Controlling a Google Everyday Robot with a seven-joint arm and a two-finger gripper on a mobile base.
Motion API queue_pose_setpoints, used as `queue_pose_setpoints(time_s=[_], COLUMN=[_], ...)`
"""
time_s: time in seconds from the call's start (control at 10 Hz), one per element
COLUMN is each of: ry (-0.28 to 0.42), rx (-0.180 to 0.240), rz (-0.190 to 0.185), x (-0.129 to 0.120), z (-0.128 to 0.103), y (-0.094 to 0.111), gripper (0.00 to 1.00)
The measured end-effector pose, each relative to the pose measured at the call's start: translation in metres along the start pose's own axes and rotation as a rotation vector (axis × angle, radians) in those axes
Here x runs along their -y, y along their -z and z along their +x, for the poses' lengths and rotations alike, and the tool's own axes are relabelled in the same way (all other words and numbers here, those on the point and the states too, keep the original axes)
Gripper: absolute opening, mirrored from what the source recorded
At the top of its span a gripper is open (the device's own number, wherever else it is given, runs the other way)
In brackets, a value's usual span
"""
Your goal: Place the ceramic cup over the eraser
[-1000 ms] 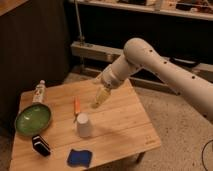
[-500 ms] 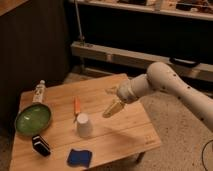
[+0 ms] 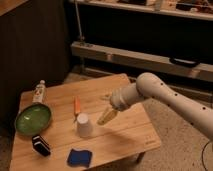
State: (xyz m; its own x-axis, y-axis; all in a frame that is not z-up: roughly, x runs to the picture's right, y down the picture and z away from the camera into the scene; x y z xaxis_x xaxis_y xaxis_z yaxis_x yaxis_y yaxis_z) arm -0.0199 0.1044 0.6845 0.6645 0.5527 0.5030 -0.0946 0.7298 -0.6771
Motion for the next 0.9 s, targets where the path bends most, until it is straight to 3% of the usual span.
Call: queue_pose_setpoints(time_s=[0.3,0.9], ry=[-0.03,-0.027], rx=[0.005,0.007], rz=[0.025,0.023], x=[0.006,0.006], z=[0.022,0.021], y=[-0.03,-0.032], gripper=[0.8,0.8])
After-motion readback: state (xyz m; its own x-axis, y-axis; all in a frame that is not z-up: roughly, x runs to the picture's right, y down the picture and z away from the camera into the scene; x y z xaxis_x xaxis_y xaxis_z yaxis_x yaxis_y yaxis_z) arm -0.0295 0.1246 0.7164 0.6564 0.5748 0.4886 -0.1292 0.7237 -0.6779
